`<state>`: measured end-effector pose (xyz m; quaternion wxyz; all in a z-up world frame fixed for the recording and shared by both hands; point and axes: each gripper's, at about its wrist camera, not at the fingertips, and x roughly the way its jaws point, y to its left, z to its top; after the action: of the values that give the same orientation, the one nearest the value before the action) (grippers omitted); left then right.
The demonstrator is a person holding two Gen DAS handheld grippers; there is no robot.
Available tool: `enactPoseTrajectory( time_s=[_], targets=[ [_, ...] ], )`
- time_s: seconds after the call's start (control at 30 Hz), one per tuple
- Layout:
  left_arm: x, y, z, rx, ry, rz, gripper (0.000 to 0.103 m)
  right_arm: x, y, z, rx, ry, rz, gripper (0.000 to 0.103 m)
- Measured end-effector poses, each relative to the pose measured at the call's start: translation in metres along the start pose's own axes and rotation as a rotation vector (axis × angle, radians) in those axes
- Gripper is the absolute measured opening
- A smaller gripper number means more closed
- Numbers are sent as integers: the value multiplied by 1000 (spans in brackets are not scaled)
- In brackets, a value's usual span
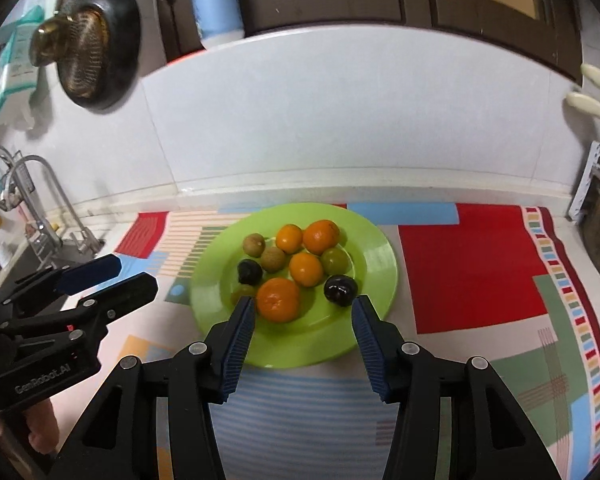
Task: Organize fruits
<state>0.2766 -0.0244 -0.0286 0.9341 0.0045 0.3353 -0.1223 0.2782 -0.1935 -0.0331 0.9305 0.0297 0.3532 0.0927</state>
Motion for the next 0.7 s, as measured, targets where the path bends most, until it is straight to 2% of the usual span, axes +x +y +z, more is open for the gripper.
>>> enactPoseTrajectory(
  time_s=[0.4,0.5,0.7],
  targets=[
    [-67,-10,-21,8,-67,67,80,-67,18,-24,-8,-48,-10,52],
    [-85,-13,-29,15,-84,86,83,-84,20,-31,-3,-68,-23,61],
    [-118,-18,-43,13,-108,90,90,-117,27,-43,1,-91,-21,62]
  ],
)
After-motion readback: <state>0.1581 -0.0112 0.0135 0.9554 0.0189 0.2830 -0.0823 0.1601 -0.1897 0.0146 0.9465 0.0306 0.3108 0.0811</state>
